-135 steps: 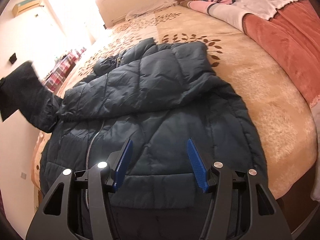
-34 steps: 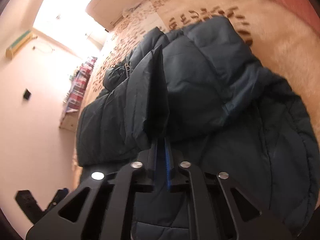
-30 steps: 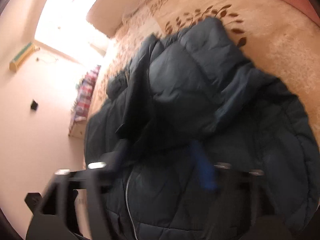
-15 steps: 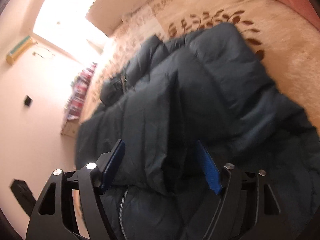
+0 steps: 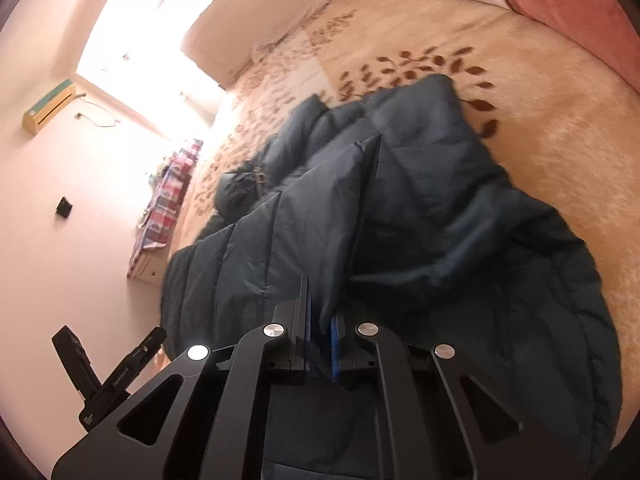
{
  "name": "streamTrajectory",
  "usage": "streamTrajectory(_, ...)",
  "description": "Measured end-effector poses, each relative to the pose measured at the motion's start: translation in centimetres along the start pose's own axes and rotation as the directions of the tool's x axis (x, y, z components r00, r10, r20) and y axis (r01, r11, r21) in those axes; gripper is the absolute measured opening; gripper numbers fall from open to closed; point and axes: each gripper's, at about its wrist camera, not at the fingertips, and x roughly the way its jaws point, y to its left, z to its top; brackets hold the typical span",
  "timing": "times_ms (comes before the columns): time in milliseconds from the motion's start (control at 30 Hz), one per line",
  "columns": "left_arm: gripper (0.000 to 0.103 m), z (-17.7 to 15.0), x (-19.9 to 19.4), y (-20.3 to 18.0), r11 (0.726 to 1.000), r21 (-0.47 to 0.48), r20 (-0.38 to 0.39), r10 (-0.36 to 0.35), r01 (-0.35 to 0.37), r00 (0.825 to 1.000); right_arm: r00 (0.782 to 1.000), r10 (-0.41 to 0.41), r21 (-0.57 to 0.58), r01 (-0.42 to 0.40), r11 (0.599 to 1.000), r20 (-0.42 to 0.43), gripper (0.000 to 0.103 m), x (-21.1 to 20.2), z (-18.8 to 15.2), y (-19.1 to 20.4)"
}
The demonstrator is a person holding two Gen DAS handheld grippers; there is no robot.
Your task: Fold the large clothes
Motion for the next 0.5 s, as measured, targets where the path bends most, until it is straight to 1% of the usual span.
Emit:
streamTrajectory(133, 0.074, -0.5, 2.3, 0.0, 0.998, 0.036, -0.062, 0.053, -0.051, 0.997, 0.999, -0.032, 0.036, 0.033, 0.999, -0.037, 0.008, 1.1, -0.5, -1.7)
streamTrajectory(167, 0.074, -0.4, 2.2, 0.1, 0.998, 0.035, -0.059, 0.047, -0.045, 0.997, 0.999, -0.030, 0.039, 0.032, 0.999, -0.036, 0.008, 1.0, -0.7, -1.8)
streamTrajectory(233, 0.074, 0.3, 1.3, 0.3, 0.999, 0.020, -0.009, 0.025, -0.025, 1.000, 0.999, -0.036, 0.019, 0.037, 0.999, -0.028, 0.008, 0.8, -0.8, -1.3)
streamTrajectory(300, 0.074, 2.3, 0.4, 1.1, 1.000, -0.005, 0.063, 0.029, -0.029, 0.998, 0.999, -0.039, 0.002, 0.039, 0.999, -0.020, 0.008, 0.5, -1.0, -0.9)
streamTrajectory(367, 0.074, 4.6, 0.9, 1.8, 0.998, -0.033, 0.089, 0.055, -0.052, 0.995, 0.999, -0.037, 0.004, 0.037, 0.999, -0.019, 0.008, 0.1, -1.3, -0.9)
streamTrajectory(433, 0.074, 6.9, 2.2, 2.5, 0.996, -0.047, 0.094, 0.086, -0.081, 0.992, 0.999, -0.039, 0.010, 0.039, 0.999, -0.018, 0.008, -0.1, -1.6, -0.9)
streamTrajectory(500, 0.074, 9.0, 4.5, 3.3, 0.991, -0.061, 0.066, 0.121, -0.117, 0.991, 0.999, -0.042, 0.010, 0.042, 0.999, -0.016, 0.008, -0.1, -1.5, -0.8)
